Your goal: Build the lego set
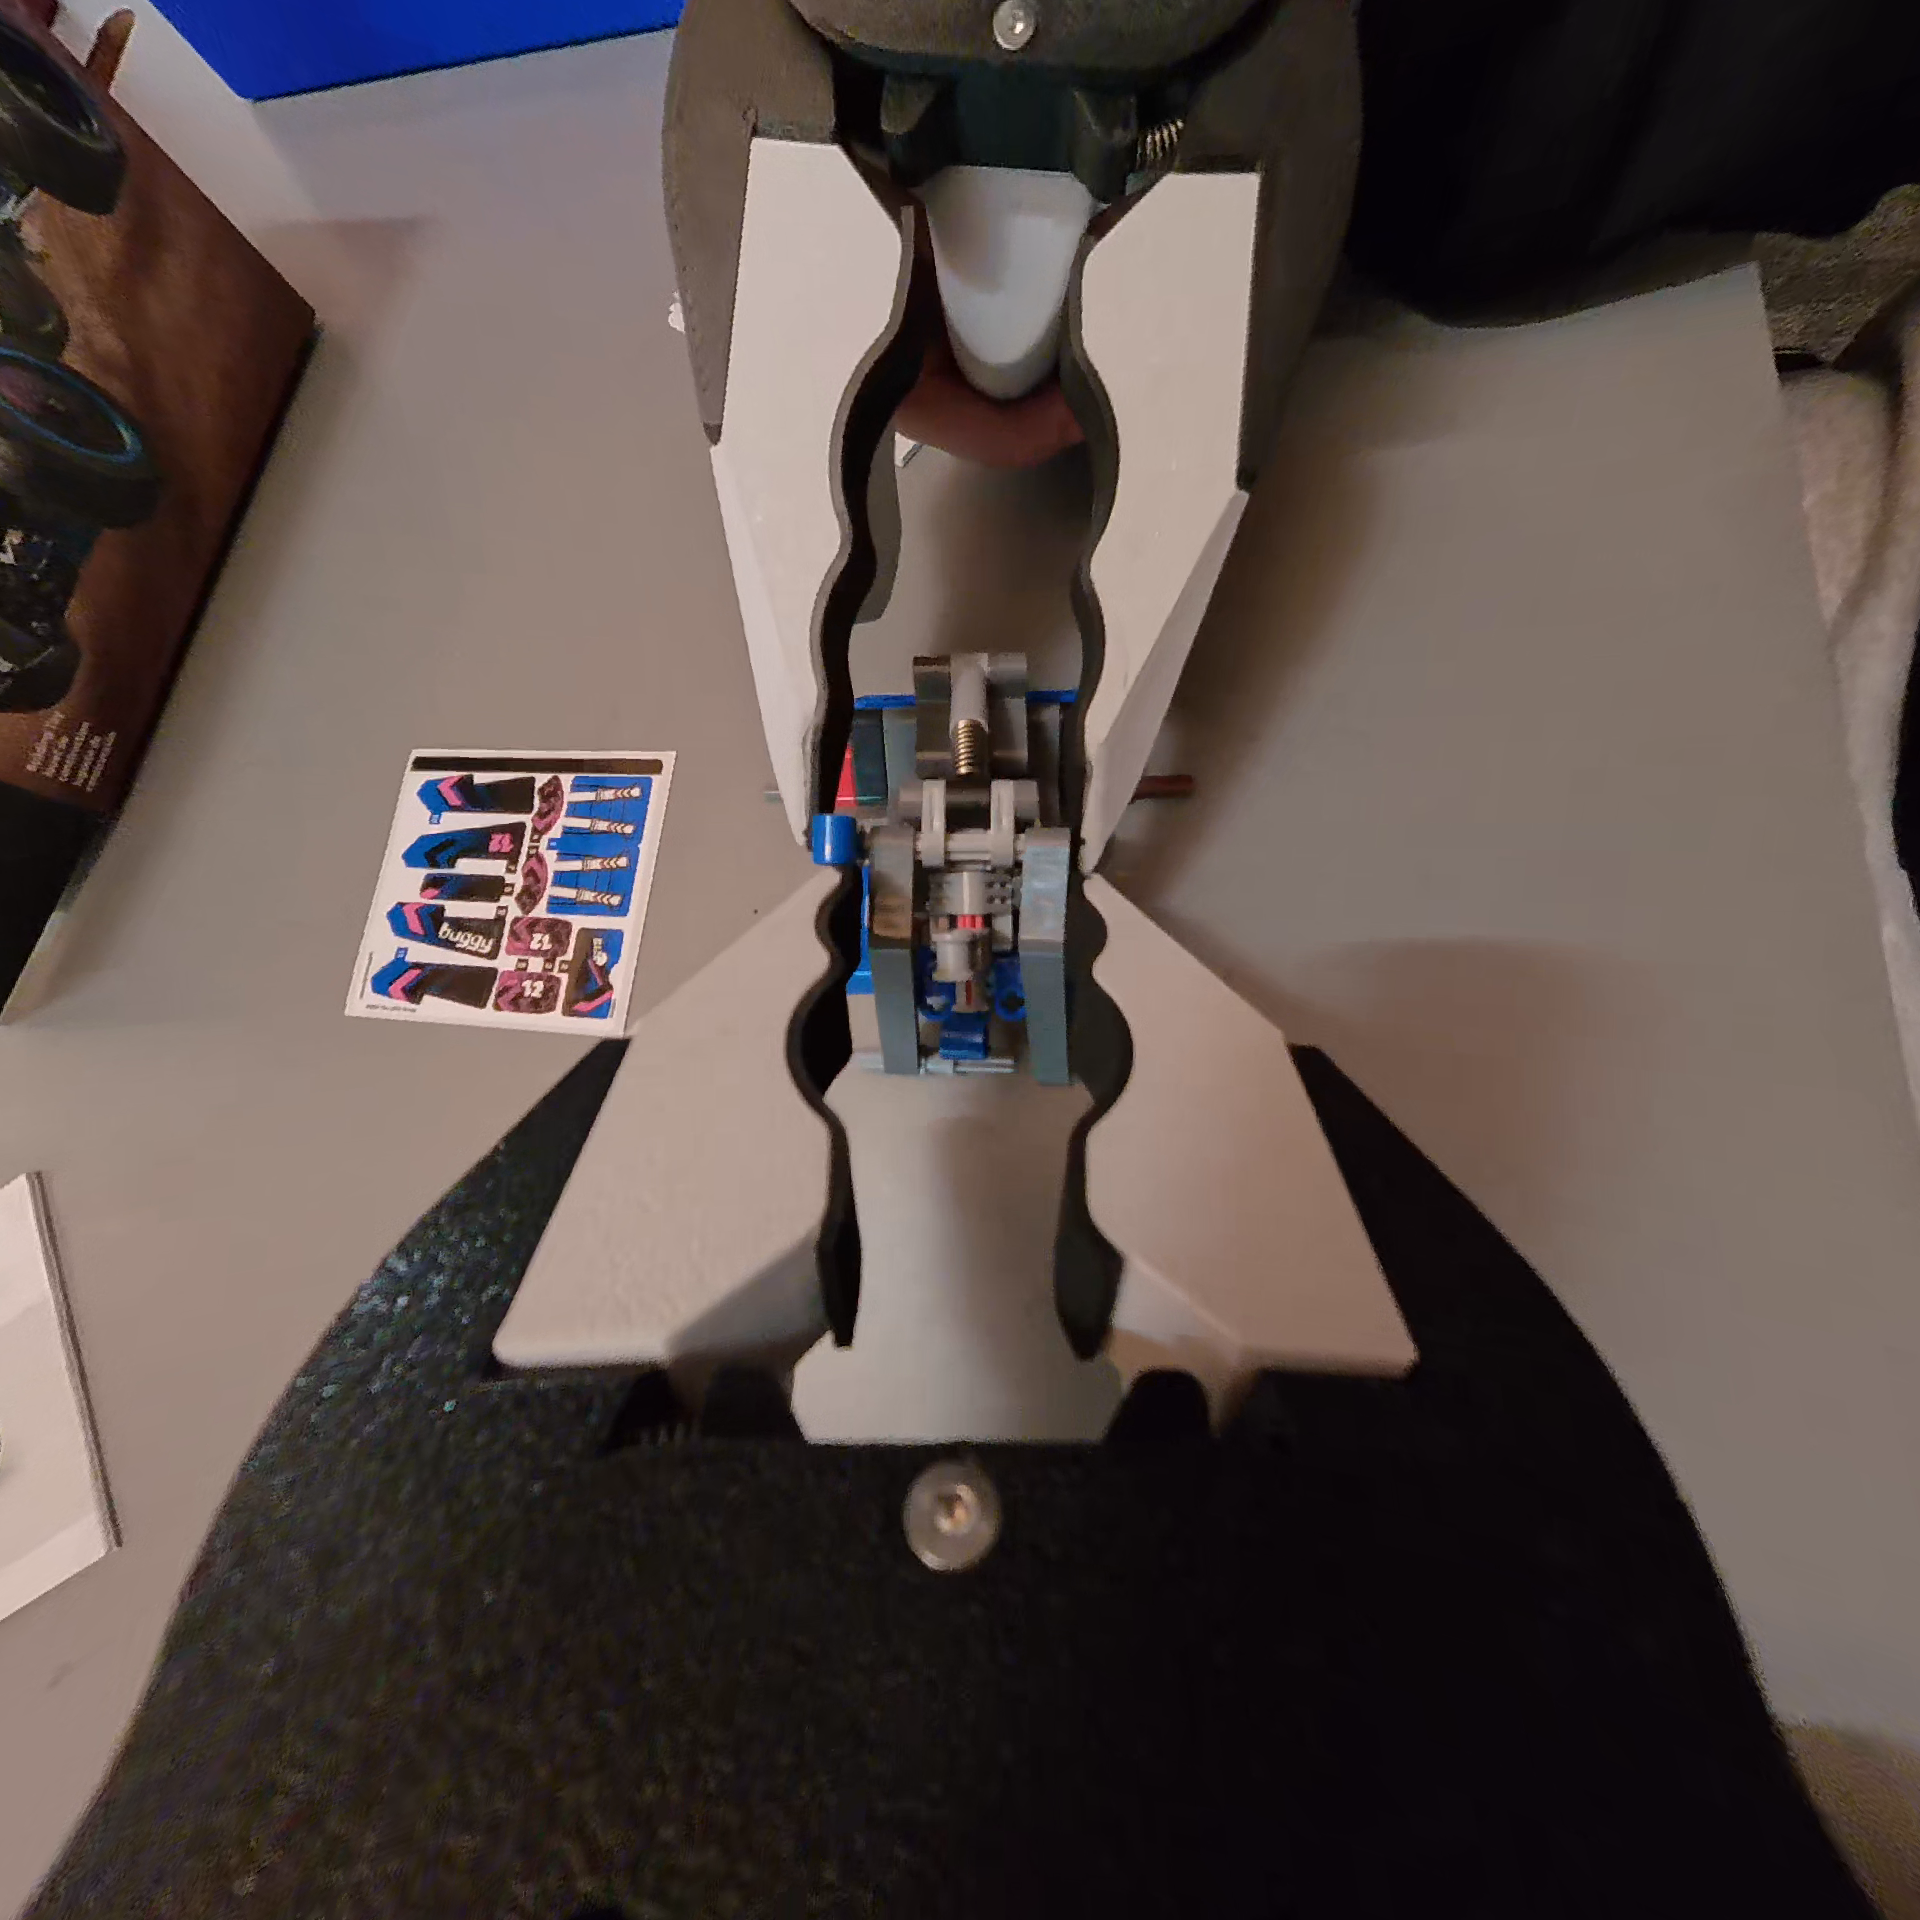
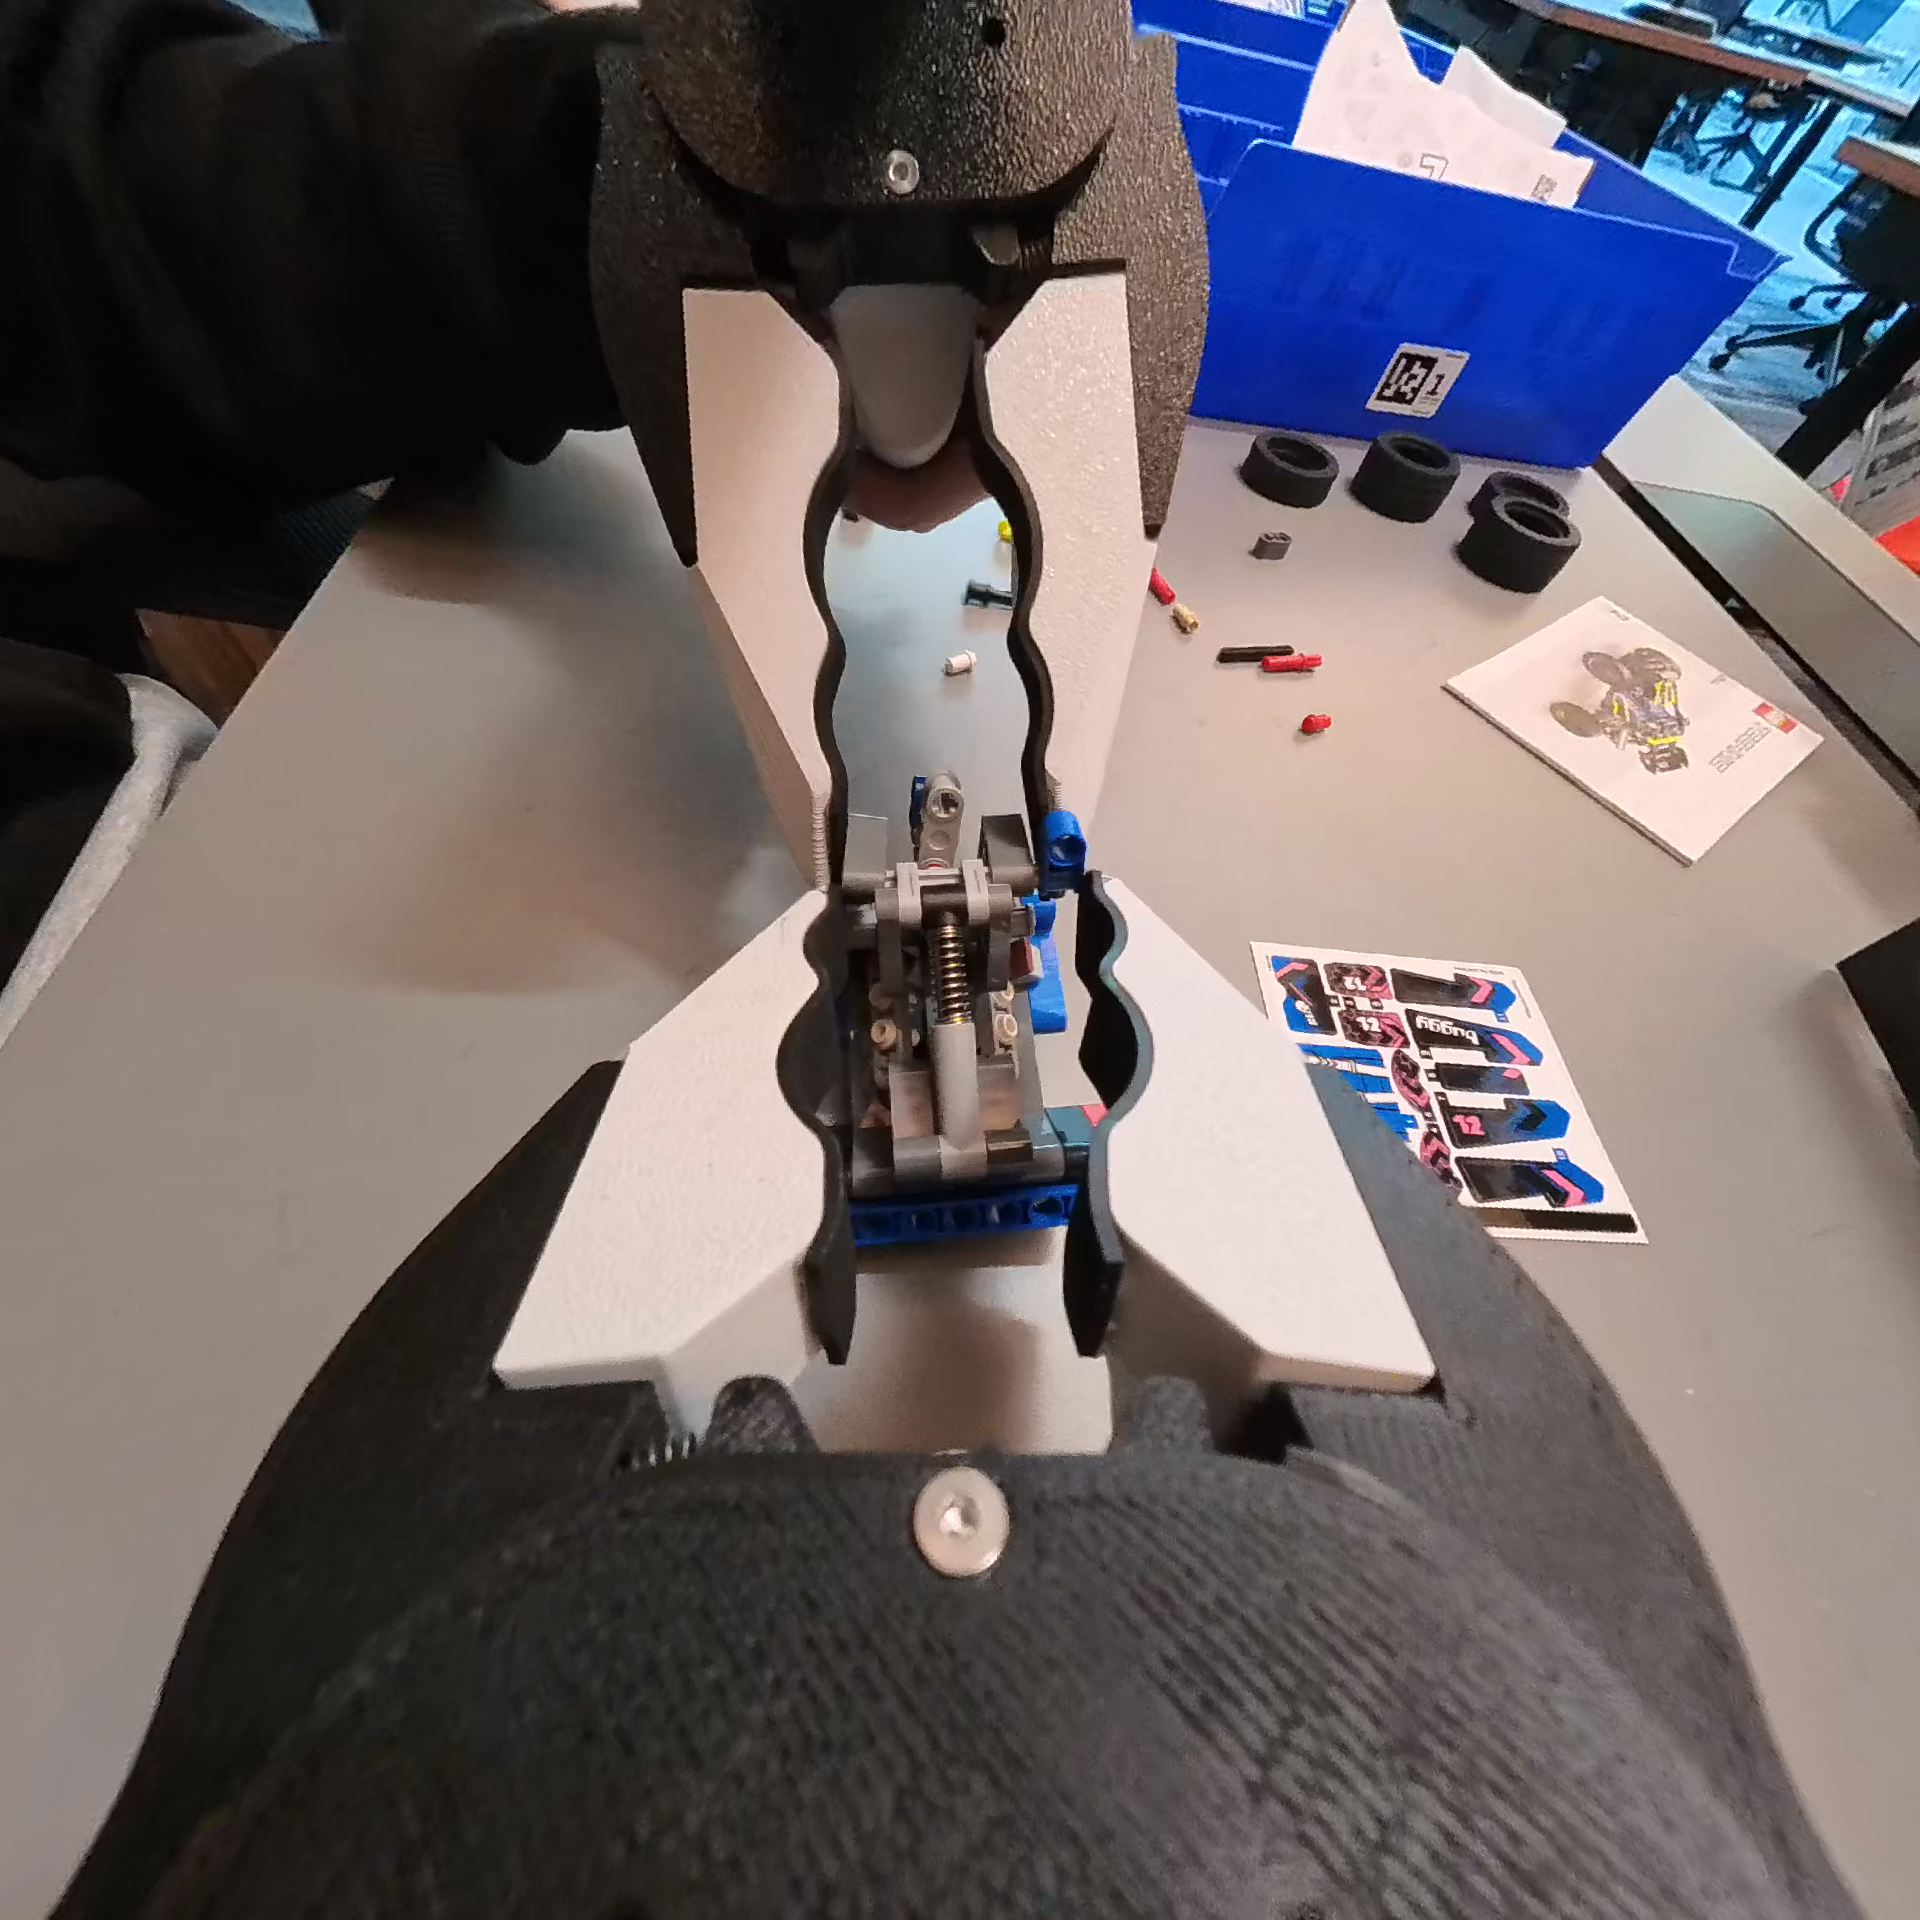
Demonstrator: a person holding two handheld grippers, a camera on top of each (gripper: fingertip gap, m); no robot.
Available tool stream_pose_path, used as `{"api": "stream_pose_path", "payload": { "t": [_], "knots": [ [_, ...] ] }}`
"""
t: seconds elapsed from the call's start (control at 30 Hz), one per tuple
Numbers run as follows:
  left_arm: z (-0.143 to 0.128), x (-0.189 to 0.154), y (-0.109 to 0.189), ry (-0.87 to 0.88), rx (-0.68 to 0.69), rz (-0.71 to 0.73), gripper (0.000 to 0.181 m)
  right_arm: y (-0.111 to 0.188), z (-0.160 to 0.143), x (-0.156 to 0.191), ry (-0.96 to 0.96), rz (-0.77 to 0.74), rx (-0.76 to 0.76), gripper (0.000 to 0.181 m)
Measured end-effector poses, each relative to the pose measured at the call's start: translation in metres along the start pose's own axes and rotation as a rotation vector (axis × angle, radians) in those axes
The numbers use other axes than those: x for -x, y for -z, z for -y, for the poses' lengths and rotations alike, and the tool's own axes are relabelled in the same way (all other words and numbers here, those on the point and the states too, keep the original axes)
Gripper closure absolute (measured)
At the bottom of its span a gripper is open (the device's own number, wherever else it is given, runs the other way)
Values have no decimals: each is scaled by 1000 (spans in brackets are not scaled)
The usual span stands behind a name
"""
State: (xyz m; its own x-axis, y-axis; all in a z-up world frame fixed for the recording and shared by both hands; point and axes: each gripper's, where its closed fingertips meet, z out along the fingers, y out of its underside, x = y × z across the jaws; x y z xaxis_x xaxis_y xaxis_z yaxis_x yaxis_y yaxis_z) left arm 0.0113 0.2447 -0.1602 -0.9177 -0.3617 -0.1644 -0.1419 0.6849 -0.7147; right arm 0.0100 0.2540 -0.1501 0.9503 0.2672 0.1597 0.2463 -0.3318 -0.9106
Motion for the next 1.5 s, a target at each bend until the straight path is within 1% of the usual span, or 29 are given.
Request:
{"api": "stream_pose_path", "payload": {
  "t": [0.1, 0.33, 0.57, 0.63, 0.77, 0.8, 0.9, 1.0, 1.03, 1.07, 1.1, 1.2, 1.3, 1.37, 1.4, 1.5],
  "knots": [
    [0, 0, 0, 23, -16, 0, 147, 0, -1, -2, -2, -14, 4, 140],
    [0, 1, 0, 52, -66, 15, 147, 0, -1, -3, -17, 8, 3, 140],
    [-1, 1, 0, 36, -31, 8, 149, 0, -1, -1, 7, 0, 5, 141],
    [-1, 1, -1, 41, -38, 8, 148, 0, -2, -1, 3, 3, 7, 141],
    [0, 2, -1, 89, -74, 22, 145, 2, -3, -5, -28, 10, 6, 140],
    [1, -1, 0, 94, -84, 14, 140, 3, -3, -5, -26, 7, 3, 140],
    [-7, -3, 7, 110, -84, 38, 130, 9, -3, -5, -4, 2, -15, 137],
    [-16, -1, 18, 171, -105, 57, 130, 17, 0, -6, -65, 22, -55, 135],
    [-19, -2, 20, 202, -114, 47, 130, 20, -1, -5, -96, 47, -48, 136],
    [-23, -3, 21, 234, -113, 34, 130, 21, -5, -2, -113, 78, -31, 144],
    [-28, -3, 21, 260, -105, 26, 129, 22, -7, 0, -114, 91, -14, 146],
    [-39, -6, 17, 275, -64, -6, 128, 21, -15, -1, -77, 64, 44, 135],
    [-50, -4, 18, 248, -5, -10, 128, 25, -10, 3, -71, 51, 85, 134],
    [-51, 2, 18, 239, 9, -16, 127, 25, -9, 3, -72, 31, 103, 136],
    [-49, 2, 16, 227, 6, -42, 126, 24, -13, 2, -54, 14, 124, 137],
    [-43, 2, 5, 233, 13, -140, 116, 23, -27, 1, -14, 7, 185, 152]
  ]
}}
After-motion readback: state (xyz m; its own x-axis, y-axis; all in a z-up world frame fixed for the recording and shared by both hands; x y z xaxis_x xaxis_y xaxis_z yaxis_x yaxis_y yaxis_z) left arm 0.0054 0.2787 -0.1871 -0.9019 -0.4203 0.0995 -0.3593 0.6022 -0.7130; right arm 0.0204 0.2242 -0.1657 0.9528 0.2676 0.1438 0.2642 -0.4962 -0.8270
